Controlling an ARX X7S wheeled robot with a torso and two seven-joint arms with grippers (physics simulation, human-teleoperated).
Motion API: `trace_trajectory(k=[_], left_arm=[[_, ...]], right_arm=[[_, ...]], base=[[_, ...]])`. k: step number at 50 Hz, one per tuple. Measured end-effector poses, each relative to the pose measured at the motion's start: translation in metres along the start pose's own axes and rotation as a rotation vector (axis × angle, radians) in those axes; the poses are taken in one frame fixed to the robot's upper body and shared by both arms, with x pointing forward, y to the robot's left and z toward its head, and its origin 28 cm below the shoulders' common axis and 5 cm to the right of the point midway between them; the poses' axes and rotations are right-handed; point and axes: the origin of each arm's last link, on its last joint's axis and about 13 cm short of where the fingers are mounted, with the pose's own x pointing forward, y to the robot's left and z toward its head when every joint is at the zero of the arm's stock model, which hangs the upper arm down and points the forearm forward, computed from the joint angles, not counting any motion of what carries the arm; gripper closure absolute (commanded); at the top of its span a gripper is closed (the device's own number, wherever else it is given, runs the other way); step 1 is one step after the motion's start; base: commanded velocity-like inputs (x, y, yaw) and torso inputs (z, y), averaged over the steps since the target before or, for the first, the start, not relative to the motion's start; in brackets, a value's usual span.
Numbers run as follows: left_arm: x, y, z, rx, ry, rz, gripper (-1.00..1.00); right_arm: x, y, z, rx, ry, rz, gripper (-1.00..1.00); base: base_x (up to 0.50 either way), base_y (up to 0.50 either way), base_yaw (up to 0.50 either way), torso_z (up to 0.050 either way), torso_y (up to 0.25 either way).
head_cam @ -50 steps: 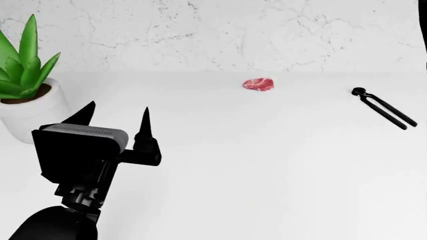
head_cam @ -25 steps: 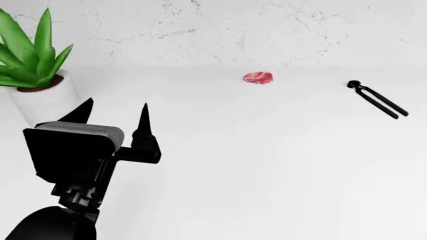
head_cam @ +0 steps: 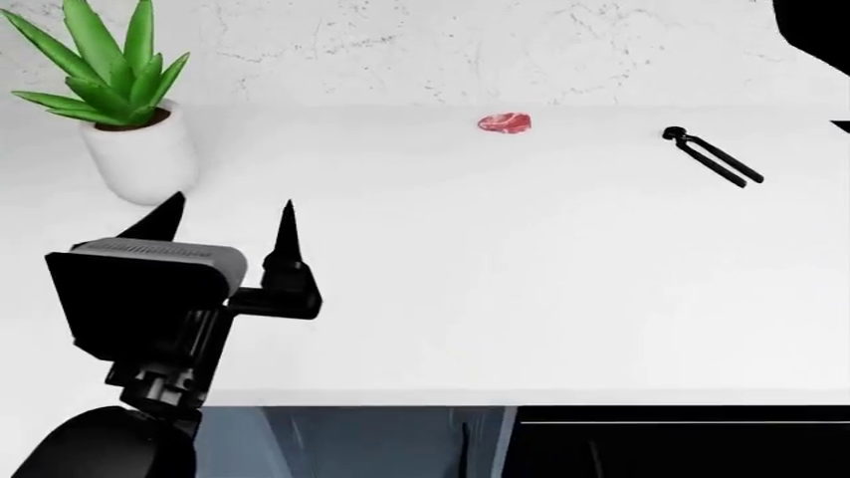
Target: Pick the honey bottle and jam from the counter and place them in the cabinets closest to them.
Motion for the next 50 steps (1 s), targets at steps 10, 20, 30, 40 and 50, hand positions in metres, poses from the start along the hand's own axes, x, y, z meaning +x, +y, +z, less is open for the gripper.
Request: trace_trajectory(k=[10,20,30,40,50], left_arm=[[-0.001,0.001,0.003,-0.006,-0.006,0.019,-1.00],[-0.003,0.004,0.007,0.005,-0.015,0.032,-1.00],[-0.005,0.004,0.008,0.003,-0.020,0.042,-1.00],[-0.006,0.004,0.008,0.002,-0.019,0.051,-1.00],[-0.005,0.004,0.007,-0.005,-0.019,0.055,-1.00]], right_arm=[[-0.071,0.020,-0.063,0.047,0.076,0.014,-1.00],[-0.139,0.040,-0.113,0.114,0.171,-0.011,-1.00],[-0.186,0.052,-0.147,0.141,0.251,-0.055,-1.00],[-0.212,0.056,-0.161,0.148,0.291,-0.074,-1.00],[-0.227,0.058,-0.168,0.163,0.317,-0.091,-1.00]], base=[[0.00,-0.01,0.00,0.000,0.000],[0.00,-0.42,0.00,0.000,0.000],[0.00,-0.50,0.00,0.000,0.000],[0.00,-0.50,0.00,0.000,0.000],[0.00,-0.50,0.00,0.000,0.000]])
